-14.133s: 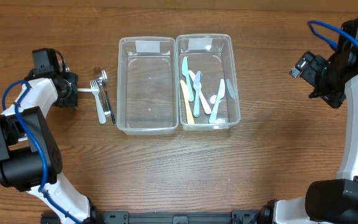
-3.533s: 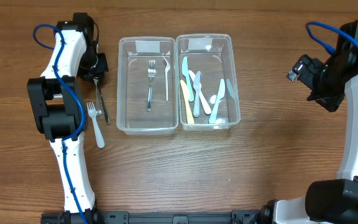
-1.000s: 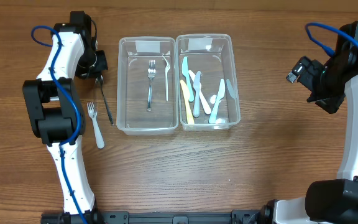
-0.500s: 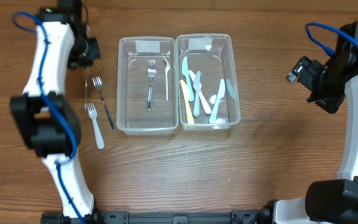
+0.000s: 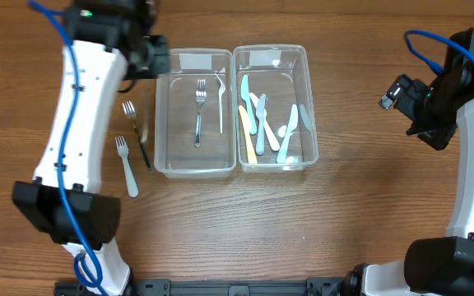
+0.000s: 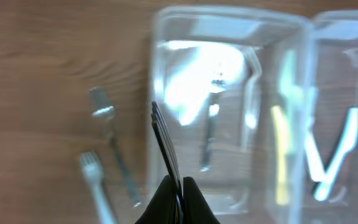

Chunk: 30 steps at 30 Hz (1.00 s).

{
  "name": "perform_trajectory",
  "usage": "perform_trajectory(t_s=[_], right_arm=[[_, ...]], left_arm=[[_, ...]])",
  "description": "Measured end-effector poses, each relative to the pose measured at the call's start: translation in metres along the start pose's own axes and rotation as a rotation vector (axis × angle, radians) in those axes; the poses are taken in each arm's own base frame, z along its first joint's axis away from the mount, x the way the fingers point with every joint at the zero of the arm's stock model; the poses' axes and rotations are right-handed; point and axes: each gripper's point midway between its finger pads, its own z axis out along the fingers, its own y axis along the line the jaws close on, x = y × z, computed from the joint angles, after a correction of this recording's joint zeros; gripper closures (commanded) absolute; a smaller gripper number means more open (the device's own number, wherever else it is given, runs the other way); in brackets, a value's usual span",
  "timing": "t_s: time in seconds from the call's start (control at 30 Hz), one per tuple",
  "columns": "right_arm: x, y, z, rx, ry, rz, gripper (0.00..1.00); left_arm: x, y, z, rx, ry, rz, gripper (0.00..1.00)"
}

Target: Pack container

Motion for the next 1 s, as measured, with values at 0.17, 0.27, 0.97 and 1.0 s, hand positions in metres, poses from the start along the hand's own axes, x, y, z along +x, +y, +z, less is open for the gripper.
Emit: perform_trajectory(t_s=[0.17, 0.27, 0.97, 1.0], right_arm=[[0.001, 0.0, 0.0, 0.002, 0.003, 0.0, 0.0], [0.002, -0.001, 0.0, 0.005, 0.009, 0.0, 0.0], [0.001, -0.001, 0.0, 0.003, 0.006, 0.0, 0.0], [0.002, -0.001, 0.0, 0.003, 0.006, 0.0, 0.0]], left_arm=[[0.003, -0.059, 0.037, 0.048, 0.006, 0.069, 0.96], [0.011, -0.075, 0.075, 0.041, 0.058, 0.079, 0.96], [0.028, -0.019, 0.049, -0.093, 0.14, 0.062, 0.38], [0.025, -0.009, 0.029, -0.113, 0.105, 0.059, 0.38]])
